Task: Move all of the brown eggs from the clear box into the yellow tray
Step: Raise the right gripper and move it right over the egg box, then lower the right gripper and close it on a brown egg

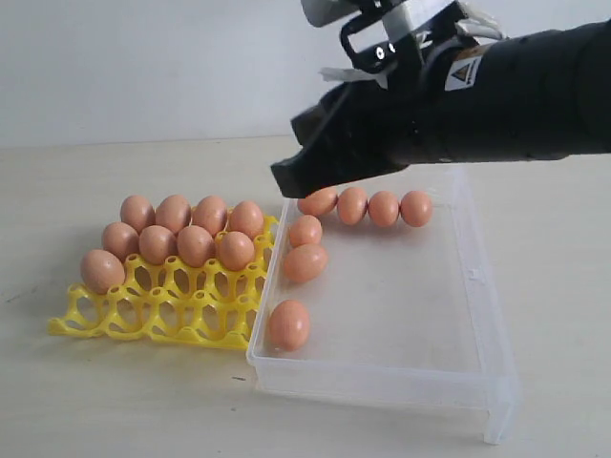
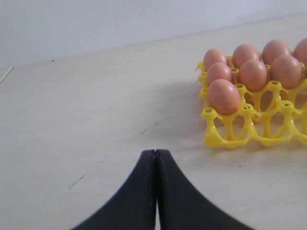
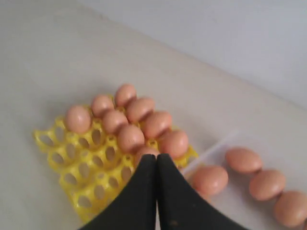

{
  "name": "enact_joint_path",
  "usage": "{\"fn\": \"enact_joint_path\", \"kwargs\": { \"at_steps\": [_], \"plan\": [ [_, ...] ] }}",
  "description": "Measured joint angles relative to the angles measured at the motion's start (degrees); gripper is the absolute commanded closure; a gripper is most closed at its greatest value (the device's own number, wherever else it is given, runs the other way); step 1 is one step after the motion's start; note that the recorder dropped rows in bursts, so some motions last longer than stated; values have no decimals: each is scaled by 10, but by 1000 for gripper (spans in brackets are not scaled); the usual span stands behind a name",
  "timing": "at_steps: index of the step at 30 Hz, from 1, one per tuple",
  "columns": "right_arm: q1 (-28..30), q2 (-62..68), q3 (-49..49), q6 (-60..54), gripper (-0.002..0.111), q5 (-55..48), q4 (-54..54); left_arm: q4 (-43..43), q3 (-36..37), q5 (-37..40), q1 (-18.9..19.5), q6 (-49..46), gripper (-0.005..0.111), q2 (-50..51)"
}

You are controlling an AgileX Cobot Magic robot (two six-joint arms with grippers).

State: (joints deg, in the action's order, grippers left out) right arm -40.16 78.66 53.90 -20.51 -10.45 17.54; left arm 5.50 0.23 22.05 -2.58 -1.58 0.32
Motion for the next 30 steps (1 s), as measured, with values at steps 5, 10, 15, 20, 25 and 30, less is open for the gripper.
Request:
{"fn": "enact_joint_path", "kwargs": {
  "at_steps": [5, 10, 15, 20, 25, 30],
  "plan": [
    [58, 60, 80, -1, 97, -182, -11, 0, 0, 0, 0, 0, 107, 0],
    [78, 139, 171, -3, 81, -315, -79, 0, 0, 0, 0, 0, 107, 0],
    [79, 199, 229, -3, 68, -335, -139, 0, 0, 0, 0, 0, 107, 0],
    [79, 266, 267, -11, 67, -340, -170, 0, 0, 0, 0, 0, 107, 0],
    [80, 336, 295, -25, 67, -344, -175, 0, 0, 0, 0, 0, 107, 0],
    [82, 392, 334, -41, 58, -346, -187, 0, 0, 0, 0, 0, 107, 0]
  ]
}}
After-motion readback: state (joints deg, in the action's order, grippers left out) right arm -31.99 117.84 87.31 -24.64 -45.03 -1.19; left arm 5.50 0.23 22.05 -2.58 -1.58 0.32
